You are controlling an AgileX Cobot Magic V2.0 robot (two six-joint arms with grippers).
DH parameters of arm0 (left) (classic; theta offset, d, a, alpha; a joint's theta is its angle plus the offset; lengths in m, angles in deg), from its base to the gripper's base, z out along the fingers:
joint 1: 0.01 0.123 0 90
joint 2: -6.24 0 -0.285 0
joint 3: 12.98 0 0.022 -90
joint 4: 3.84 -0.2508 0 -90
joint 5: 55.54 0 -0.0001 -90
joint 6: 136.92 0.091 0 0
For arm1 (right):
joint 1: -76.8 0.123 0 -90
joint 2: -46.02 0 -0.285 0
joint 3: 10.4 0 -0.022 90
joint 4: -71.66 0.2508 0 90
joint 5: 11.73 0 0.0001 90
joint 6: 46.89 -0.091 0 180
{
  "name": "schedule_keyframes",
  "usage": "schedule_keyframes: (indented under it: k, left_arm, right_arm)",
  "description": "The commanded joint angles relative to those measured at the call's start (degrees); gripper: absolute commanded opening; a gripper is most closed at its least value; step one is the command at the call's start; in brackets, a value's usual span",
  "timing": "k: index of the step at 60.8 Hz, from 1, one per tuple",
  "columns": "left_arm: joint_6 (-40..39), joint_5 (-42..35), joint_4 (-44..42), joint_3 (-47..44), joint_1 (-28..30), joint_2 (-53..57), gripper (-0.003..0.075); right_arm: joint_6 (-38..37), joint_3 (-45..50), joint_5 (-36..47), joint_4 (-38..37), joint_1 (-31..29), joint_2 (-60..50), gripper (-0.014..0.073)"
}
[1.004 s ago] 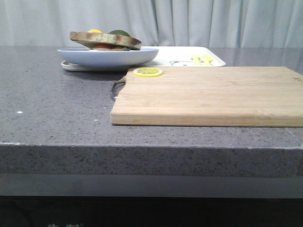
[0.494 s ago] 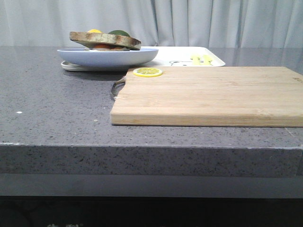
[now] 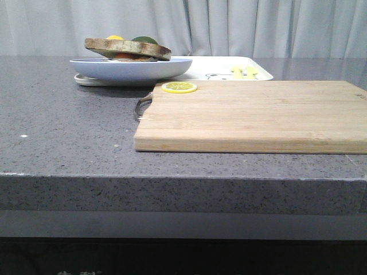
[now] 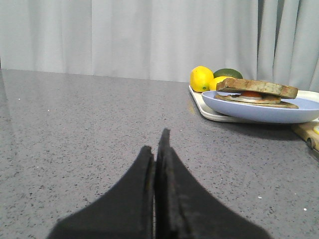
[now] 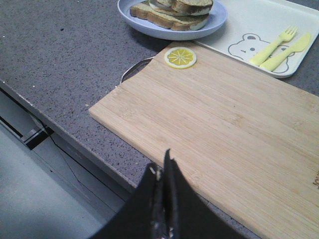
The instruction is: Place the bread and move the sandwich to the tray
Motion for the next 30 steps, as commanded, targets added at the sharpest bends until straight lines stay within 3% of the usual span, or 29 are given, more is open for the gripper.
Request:
schedule_keyframes:
  k: [1,16,30]
  left_arm:
    - [0.2,-5.2,0.5,-0.4,0.0,1.2,-0.0017]
    - [0.2,-5.2,0.5,-0.4,0.0,1.1,-0.0017]
    - [0.2,-5.2,0.5,-0.4,0.0,1.1,-0.0017]
  right_arm:
    - [0.3,-1.5,4.2,0.7,-0.3,-0.1,-0.0068]
    - [0.3,0.9,5.5,1.0,-2.1,-2.9,-0.0068]
    - [0.3,16.1,23.6,-2.2,-17.6,-15.4,-0.0068]
